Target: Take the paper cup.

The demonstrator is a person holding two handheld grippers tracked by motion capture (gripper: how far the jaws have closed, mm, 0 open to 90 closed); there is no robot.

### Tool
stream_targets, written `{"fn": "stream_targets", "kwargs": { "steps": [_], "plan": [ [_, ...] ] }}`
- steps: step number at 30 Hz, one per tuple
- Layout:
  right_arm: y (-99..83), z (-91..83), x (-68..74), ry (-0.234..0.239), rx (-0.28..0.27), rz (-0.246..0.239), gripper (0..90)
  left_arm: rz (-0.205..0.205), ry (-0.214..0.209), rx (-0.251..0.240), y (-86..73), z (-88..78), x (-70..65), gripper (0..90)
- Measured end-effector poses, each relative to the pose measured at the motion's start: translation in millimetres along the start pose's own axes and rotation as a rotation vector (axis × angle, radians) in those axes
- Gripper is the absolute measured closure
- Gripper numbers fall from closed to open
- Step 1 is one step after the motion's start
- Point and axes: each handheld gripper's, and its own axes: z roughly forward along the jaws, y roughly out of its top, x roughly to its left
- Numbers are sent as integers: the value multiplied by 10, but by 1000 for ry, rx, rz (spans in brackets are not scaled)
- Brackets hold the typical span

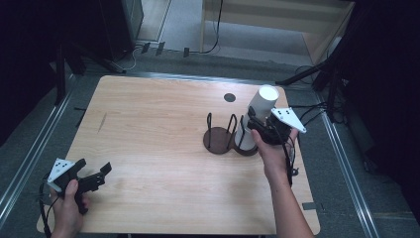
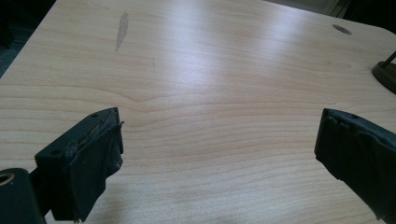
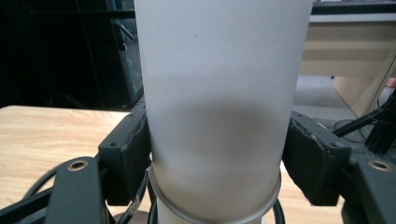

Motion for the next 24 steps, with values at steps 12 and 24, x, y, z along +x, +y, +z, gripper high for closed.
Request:
{"fn": "stream_targets", "kwargs": {
  "steps": [12, 24],
  "plan": [
    [224, -104, -20, -1, -36, -10, 283, 8, -3, 6, 1, 1, 0, 16],
    [240, -119, -44, -11, -22, -27, 284, 10, -1, 7, 1, 3, -2, 16]
  ]
}}
